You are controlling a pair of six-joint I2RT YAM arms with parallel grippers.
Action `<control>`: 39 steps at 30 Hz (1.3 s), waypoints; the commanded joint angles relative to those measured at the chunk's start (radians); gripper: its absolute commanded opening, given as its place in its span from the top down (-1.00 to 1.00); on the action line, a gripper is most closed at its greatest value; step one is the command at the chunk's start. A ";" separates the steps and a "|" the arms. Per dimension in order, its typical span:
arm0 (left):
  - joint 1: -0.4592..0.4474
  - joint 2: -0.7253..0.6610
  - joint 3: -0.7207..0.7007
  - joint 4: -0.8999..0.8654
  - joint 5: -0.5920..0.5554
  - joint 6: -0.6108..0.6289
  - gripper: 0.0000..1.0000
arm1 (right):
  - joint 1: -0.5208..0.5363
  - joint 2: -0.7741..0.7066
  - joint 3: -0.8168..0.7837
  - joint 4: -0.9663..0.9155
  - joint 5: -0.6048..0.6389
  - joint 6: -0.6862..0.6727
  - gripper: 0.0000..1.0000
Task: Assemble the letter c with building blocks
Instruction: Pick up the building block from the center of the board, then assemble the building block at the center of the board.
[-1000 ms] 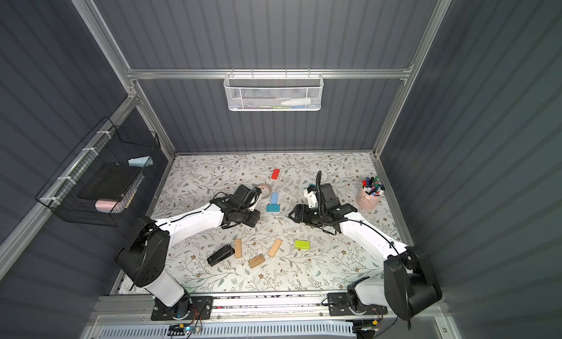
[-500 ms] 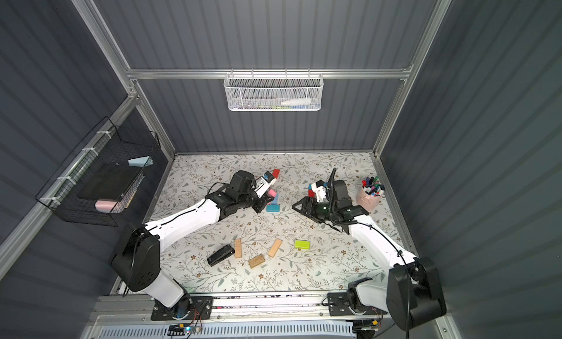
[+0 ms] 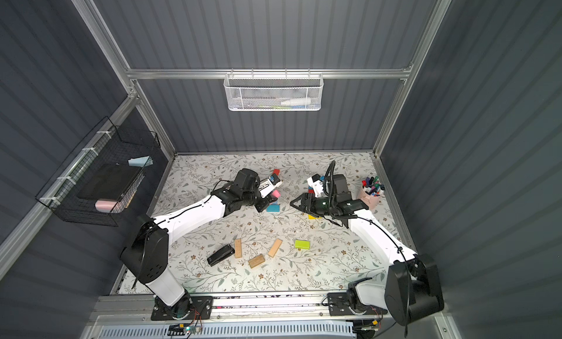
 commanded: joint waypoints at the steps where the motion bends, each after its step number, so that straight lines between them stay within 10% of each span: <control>1: -0.002 0.018 0.038 -0.032 0.064 0.078 0.81 | -0.002 0.024 0.030 -0.024 -0.039 -0.035 -0.11; 39: -0.002 0.028 0.124 -0.197 0.349 0.135 0.81 | 0.075 0.192 0.163 -0.024 -0.055 -0.081 0.21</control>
